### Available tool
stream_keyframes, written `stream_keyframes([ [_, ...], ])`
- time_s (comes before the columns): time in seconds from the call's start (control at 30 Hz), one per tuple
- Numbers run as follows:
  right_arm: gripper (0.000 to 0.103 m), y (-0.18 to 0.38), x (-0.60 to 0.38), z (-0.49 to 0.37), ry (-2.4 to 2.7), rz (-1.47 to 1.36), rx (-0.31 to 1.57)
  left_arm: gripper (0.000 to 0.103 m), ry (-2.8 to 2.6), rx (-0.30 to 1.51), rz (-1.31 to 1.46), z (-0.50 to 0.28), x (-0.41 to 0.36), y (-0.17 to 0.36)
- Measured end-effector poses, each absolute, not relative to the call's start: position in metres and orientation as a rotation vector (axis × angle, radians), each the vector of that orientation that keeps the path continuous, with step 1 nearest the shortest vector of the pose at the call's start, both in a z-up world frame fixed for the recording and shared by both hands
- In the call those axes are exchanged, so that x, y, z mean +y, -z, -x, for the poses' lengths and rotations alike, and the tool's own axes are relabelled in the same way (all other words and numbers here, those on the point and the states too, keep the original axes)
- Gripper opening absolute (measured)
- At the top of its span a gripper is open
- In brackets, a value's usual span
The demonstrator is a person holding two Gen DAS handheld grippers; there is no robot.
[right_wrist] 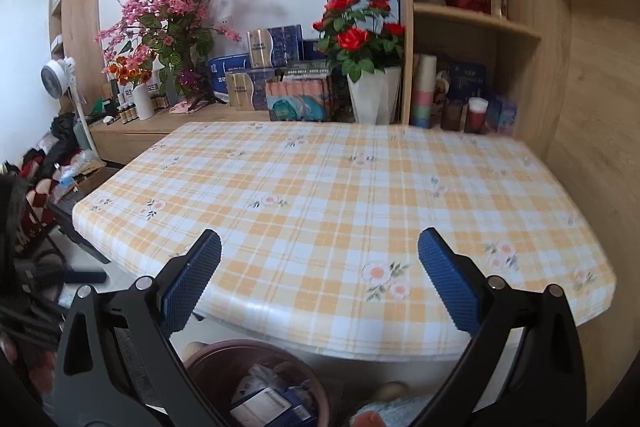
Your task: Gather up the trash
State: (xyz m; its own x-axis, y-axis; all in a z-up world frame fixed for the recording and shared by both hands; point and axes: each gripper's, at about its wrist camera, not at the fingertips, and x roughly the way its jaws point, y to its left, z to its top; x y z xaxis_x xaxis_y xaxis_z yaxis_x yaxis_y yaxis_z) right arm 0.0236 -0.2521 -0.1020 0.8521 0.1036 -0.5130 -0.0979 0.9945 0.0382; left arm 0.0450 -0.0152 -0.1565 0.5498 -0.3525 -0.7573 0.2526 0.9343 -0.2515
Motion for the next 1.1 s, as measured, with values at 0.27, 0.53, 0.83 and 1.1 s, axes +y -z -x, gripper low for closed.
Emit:
stream_keyframes([
  [0.27,0.097,0.039,-0.245,-0.02,-0.08,0.06,0.447,0.097,0.3,0.618,-0.092,-0.047,-0.01,0.063],
  [0.53,0.097,-0.008,-0.246,-0.014,-0.062,0.059,0.398,0.097,0.248,0.407,-0.163,-0.032,-0.01,-0.003],
  [0.83,0.097,-0.021,-0.246,-0.011,-0.051,0.046,0.409,0.097,0.227,0.365,-0.173,-0.026,-0.011,-0.017],
  [1.1,0.097,-0.018,-0.251,-0.014,-0.043,0.022,0.426,0.097,0.206,0.364,-0.19,-0.025,-0.011,-0.017],
])
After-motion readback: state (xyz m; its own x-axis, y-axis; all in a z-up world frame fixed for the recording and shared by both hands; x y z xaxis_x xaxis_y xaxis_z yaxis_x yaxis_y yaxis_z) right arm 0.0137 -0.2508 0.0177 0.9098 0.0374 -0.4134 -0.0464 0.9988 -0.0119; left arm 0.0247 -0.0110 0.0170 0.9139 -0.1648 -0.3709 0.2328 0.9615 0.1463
